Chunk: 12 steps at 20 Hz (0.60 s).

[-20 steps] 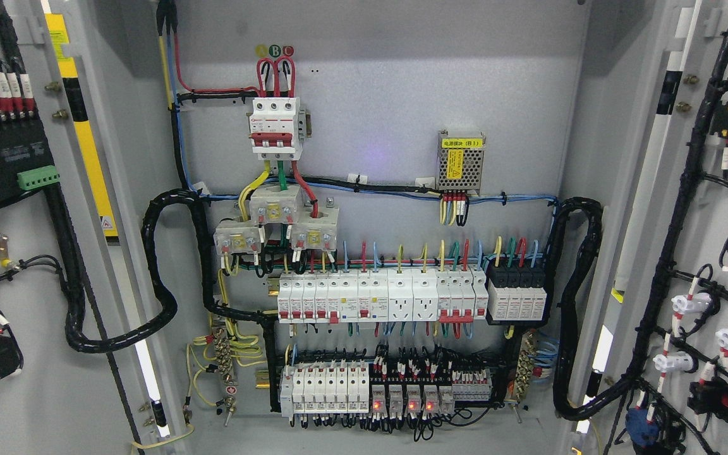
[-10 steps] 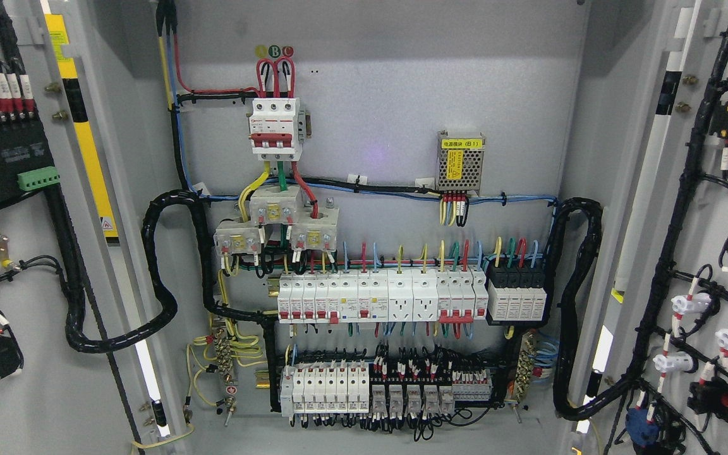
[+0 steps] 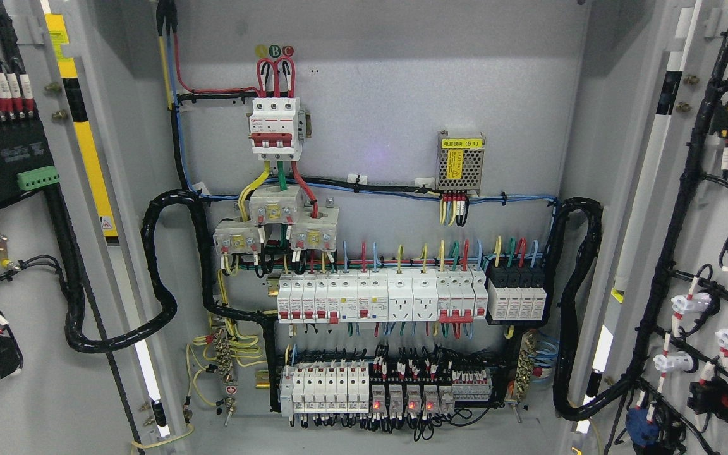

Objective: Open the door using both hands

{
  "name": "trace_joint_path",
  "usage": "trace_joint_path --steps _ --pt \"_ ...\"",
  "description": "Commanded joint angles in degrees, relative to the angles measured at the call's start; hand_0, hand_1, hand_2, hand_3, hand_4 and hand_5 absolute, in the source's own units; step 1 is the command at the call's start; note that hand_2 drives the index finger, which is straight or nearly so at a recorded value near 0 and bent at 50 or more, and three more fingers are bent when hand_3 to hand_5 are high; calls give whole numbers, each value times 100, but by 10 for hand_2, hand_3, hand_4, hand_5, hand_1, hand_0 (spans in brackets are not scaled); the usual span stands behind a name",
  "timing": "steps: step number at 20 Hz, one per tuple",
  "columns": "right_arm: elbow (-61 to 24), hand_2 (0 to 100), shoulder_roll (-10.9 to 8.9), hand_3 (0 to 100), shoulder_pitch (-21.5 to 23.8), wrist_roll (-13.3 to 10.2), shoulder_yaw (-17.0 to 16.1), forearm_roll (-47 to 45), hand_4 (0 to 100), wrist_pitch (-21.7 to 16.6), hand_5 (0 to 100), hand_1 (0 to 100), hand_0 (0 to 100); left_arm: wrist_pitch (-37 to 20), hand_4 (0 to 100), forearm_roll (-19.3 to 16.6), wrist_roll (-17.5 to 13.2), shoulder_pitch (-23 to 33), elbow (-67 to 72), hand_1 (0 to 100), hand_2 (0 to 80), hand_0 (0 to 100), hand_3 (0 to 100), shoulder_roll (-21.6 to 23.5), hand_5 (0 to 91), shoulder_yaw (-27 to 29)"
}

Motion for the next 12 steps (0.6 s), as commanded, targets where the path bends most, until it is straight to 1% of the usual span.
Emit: trace_joint_path --steps 1,2,3,5,6,7,8,10,12 --pt "2747 40 571 0 -86 -447 160 235 0 486 0 500 0 104 0 -46 30 -197 3480 556 0 120 0 -614 0 -337" --pt "2783 40 598 0 -86 -676 151 235 0 715 0 500 0 104 0 -55 74 -205 3569 556 0 120 0 -614 0 -337" --pt "2758 40 615 0 -86 -774 151 244 0 952 0 500 0 104 0 -116 222 -205 3630 556 0 120 0 -605 0 -346" --pt "2740 40 703 0 -129 -793 125 253 0 1444 0 500 0 95 0 -335 1002 -205 3780 556 0 120 0 -605 0 -346" --pt "2722 40 747 0 -208 -810 142 262 0 1586 0 500 0 78 0 -476 1310 -205 3798 556 0 120 0 -605 0 -355" --pt "2722 40 826 0 -322 -819 160 270 0 1700 0 500 0 95 0 -634 1487 -197 3798 556 0 120 0 -613 0 -346" --pt "2714 40 844 0 -384 -819 178 270 0 1875 0 500 0 130 0 -740 1507 -205 3798 556 0 120 0 -622 0 -346" --pt "2626 40 853 0 -446 -828 186 279 0 2332 0 500 0 340 0 -776 1507 -232 3780 556 0 120 0 -622 0 -355" --pt "2599 40 853 0 -534 -828 204 279 0 2483 0 500 0 595 0 -776 1507 -302 3780 556 0 120 0 -561 0 -355"
